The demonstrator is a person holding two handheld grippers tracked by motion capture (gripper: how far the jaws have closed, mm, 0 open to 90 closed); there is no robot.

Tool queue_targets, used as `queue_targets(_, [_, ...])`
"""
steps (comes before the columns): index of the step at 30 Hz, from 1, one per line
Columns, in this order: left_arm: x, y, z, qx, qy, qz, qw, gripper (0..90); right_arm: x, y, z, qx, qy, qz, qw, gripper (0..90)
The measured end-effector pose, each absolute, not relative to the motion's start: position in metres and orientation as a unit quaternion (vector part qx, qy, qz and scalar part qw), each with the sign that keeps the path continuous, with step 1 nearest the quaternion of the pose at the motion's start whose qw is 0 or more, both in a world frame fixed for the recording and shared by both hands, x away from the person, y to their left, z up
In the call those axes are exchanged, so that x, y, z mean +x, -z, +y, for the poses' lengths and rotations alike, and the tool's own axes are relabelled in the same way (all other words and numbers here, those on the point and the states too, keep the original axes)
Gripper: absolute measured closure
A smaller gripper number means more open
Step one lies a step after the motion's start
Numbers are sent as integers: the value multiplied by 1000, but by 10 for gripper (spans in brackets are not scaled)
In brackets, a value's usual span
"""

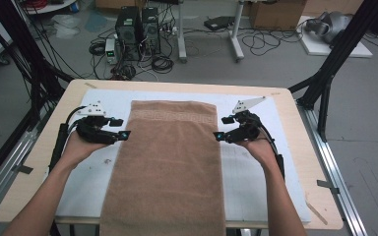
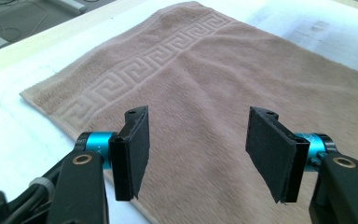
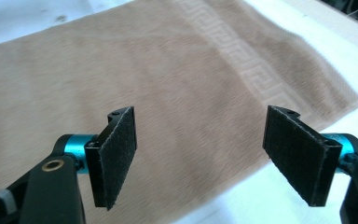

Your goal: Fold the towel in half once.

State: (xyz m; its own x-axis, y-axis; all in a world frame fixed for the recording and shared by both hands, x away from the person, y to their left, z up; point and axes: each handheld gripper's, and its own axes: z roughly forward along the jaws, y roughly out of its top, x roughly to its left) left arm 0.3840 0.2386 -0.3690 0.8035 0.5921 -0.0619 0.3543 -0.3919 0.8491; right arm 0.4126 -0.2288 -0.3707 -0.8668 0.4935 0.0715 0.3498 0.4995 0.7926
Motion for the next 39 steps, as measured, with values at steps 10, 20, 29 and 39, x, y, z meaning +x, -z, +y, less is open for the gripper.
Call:
queue_targets(10, [417, 406, 239, 833, -127, 294, 452, 428, 442, 405, -215, 258, -419, 867, 74, 297])
queue_targets(20, [437, 442, 235, 847, -145, 341, 381, 517, 459, 436, -213, 299, -378, 873, 76, 451])
queue_targets(29, [439, 441, 236, 842, -141, 355, 380, 808, 463, 439, -212, 300, -368, 877, 67, 836])
queue_targets(39, [432, 425, 243, 838, -139, 346, 400, 857, 458, 421, -220, 301, -394, 867, 51, 860])
